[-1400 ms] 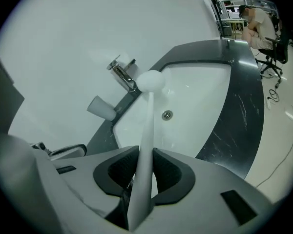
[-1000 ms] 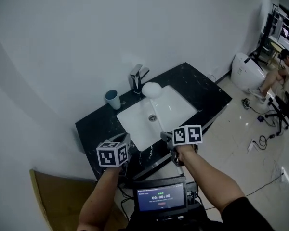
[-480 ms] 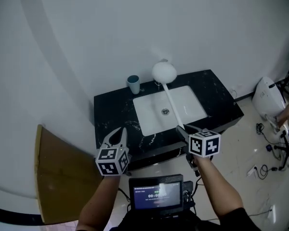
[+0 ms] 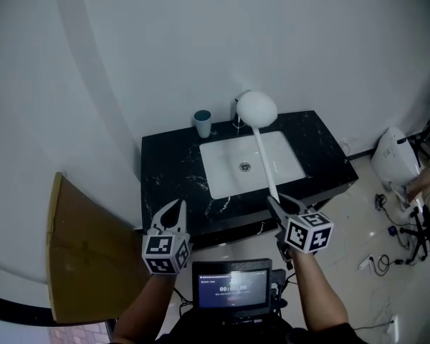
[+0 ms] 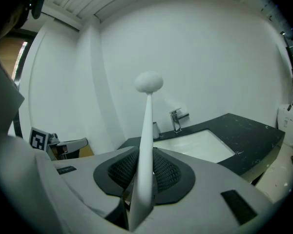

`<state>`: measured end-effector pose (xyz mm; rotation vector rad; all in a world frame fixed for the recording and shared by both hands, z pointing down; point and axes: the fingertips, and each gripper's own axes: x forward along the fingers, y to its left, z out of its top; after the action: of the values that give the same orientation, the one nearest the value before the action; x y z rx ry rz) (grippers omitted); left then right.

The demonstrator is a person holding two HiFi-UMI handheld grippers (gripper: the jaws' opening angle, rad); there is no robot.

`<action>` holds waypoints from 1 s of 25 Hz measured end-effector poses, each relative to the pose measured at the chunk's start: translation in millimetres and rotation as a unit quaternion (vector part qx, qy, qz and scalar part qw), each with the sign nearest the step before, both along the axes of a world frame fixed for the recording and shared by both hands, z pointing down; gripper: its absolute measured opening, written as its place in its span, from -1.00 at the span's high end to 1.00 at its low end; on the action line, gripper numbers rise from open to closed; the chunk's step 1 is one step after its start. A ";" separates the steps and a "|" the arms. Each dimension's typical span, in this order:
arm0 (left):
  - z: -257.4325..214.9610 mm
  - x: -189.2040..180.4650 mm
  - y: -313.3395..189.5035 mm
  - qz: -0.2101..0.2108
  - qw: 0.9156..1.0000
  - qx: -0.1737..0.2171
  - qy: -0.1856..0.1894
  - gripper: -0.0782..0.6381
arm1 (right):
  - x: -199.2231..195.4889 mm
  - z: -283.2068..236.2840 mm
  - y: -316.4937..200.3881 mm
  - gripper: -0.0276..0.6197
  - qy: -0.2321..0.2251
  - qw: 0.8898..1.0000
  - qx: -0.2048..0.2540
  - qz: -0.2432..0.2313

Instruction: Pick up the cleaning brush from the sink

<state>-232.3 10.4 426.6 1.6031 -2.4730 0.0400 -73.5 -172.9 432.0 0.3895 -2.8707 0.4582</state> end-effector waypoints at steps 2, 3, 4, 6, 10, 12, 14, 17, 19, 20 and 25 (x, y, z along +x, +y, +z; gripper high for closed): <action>4.7 11.6 0.8 0.009 1.000 -0.006 0.001 0.78 | 5.5 -0.8 2.8 0.66 -0.005 1.000 0.005 0.000; 5.4 14.7 0.7 0.009 1.000 -0.006 0.003 0.78 | 7.6 -0.4 3.0 0.66 -0.005 1.000 0.005 0.000; 4.9 15.3 0.5 0.007 1.000 -0.004 0.004 0.78 | 8.9 -0.3 2.7 0.66 -0.003 1.000 0.006 -0.001; 3.2 13.6 1.4 0.003 1.000 0.000 0.004 0.78 | 10.3 -0.5 3.2 0.66 -0.003 1.000 0.009 -0.002; 3.5 11.4 3.2 0.003 1.000 0.002 0.001 0.78 | 13.1 0.4 3.9 0.66 -0.004 1.000 0.013 0.001; 2.2 10.5 1.8 0.009 1.000 0.004 -0.001 0.78 | 13.0 -2.3 1.8 0.66 -0.005 1.000 0.017 0.003; 2.4 10.0 3.2 0.012 1.000 0.001 -0.005 0.78 | 13.6 -3.9 2.3 0.66 -0.005 1.000 0.021 0.003; 2.3 9.0 6.2 0.008 1.000 -0.002 -0.007 0.78 | 17.0 -3.7 5.4 0.66 -0.002 1.000 0.023 0.001; 0.8 9.2 6.5 0.008 1.000 -0.002 -0.006 0.78 | 18.0 -4.8 6.2 0.66 -0.002 1.000 0.024 0.002; 0.5 10.2 6.8 0.009 1.000 -0.003 -0.004 0.78 | 18.0 -5.7 6.7 0.66 -0.002 1.000 0.024 0.002; 5.9 15.5 11.4 0.011 1.000 -0.011 0.004 0.78 | 19.1 -6.6 10.6 0.66 0.003 1.000 0.019 -0.003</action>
<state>-216.7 21.8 432.5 1.6180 -2.4416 0.0630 -54.3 -162.3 425.4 0.3874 -2.8771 0.4014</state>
